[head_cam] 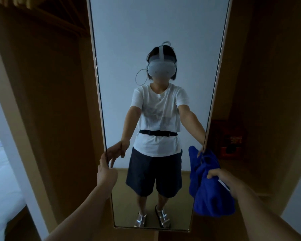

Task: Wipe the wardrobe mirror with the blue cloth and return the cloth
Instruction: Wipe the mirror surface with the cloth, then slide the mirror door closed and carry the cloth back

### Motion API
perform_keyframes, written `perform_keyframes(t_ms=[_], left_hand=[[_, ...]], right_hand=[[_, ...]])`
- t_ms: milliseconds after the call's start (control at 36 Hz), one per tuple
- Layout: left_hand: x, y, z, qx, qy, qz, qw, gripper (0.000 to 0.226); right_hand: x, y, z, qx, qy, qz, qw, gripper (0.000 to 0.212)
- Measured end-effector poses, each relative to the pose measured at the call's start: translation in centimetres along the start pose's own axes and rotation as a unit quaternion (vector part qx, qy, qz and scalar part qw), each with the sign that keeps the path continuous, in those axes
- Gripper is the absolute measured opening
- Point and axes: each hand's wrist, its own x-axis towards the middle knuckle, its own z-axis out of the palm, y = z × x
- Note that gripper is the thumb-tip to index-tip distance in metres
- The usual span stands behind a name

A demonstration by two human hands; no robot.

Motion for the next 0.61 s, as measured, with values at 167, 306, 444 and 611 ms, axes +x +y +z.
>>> perform_keyframes(t_ms=[167,306,444,611], left_hand=[[1.7,0.6,-0.2,-0.013,-0.039,-0.007,0.999,0.087],[2.7,1.2,-0.8,0.003,-0.074,-0.008,0.997,0.091],[3.4,1.2,-1.5,0.006,-0.081,0.010,0.997,0.086],[1.3,0.7,0.1,0.008,0.017,0.007,1.000,0.070]], right_hand=[[0.0,-0.2,-0.8,-0.062,-0.010,0.035,0.997,0.036],[-0.4,-0.2,-0.6,-0.104,-0.024,0.040,0.994,0.032],[-0.6,0.3,-0.4,-0.113,-0.030,0.040,0.992,0.037],[-1.3,0.6,-0.1,-0.123,-0.033,0.038,0.991,0.038]])
